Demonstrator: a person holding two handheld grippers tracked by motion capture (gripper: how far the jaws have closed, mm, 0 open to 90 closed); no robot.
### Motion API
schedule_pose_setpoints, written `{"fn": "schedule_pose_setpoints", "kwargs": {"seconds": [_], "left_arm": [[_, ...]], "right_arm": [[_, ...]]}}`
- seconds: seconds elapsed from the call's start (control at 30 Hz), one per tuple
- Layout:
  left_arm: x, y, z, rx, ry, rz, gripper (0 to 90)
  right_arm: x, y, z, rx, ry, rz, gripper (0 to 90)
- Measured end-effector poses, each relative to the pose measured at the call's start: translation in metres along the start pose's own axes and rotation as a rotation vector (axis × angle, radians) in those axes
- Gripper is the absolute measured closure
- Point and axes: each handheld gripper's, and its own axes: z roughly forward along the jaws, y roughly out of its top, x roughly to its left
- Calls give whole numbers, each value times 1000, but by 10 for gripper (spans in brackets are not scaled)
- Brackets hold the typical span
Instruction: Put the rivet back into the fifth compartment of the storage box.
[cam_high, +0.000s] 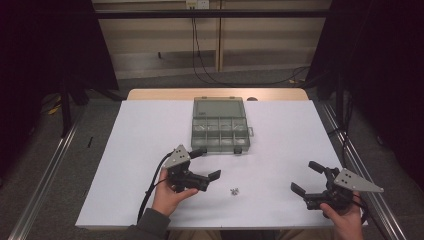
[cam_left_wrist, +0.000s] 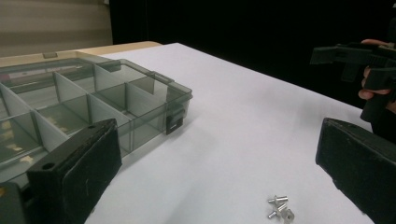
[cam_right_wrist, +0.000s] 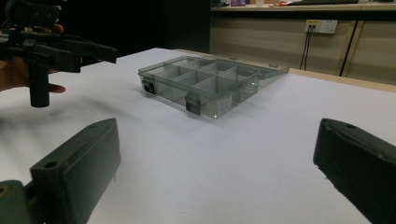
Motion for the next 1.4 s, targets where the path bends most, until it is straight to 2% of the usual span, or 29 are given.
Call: {"fn": "schedule_pose_setpoints", "kwargs": {"seconds": [0.37,0.6,0.87,0.97,1.13,1.27,1.4], "left_arm": [[-9,-1,19,59,15,39,19],[-18,-2,35,136,0,103,32],[-23,-7,43,208,-5,139,94],[-26,-8,44,227,-18,147,164],[-30,-10,45,280,-45,142,335],[-33,-11,47,322,-61,118,468],[-35,-11,49,348,-73,100,548]], "right_arm": [[1,0,-1,-7,1,7,6],[1,0,0,-4,4,1,6],[-1,-1,0,2,5,5,6],[-1,-1,1,4,7,3,7],[-1,-1,1,7,6,1,7],[-1,0,1,6,9,-4,9],[-1,-1,1,7,7,-7,9]]}}
